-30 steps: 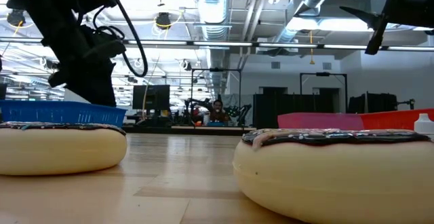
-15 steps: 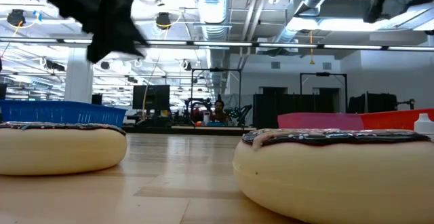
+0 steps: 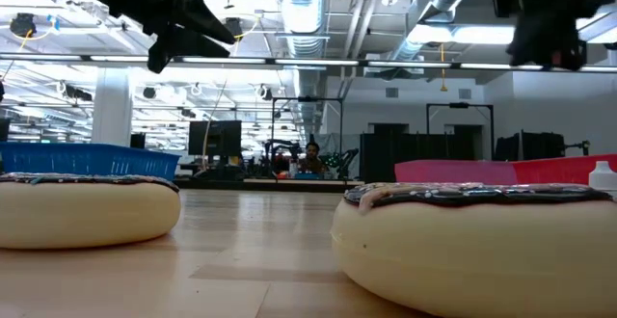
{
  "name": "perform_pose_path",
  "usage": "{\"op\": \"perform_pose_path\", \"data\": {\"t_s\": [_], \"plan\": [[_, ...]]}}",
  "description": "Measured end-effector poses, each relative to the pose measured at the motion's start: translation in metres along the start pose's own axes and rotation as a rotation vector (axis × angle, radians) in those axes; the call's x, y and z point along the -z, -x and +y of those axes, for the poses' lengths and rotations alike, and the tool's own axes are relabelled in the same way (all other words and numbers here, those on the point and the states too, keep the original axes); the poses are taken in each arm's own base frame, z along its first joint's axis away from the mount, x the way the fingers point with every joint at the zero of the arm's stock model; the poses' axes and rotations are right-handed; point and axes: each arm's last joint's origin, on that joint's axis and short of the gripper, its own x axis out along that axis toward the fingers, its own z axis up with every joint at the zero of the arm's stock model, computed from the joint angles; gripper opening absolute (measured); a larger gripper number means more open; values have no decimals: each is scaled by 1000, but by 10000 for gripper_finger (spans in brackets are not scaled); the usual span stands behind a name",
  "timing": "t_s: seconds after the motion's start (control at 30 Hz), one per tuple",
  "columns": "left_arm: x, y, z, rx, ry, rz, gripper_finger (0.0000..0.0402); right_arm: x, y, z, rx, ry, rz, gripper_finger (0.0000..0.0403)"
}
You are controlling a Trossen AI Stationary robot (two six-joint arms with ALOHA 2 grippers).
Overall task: Pick & Place Food Item
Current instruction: Put the black food coloring bottle into the blue bin
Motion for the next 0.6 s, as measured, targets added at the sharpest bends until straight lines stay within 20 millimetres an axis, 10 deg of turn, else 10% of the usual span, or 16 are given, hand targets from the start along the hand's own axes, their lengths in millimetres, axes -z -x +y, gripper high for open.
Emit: {"op": "perform_pose_path", "data": {"t_s": [0.6], "plan": [[2, 0, -2, 54, -20, 38, 113, 22, -73, 35, -65, 209, 395, 83]]}}
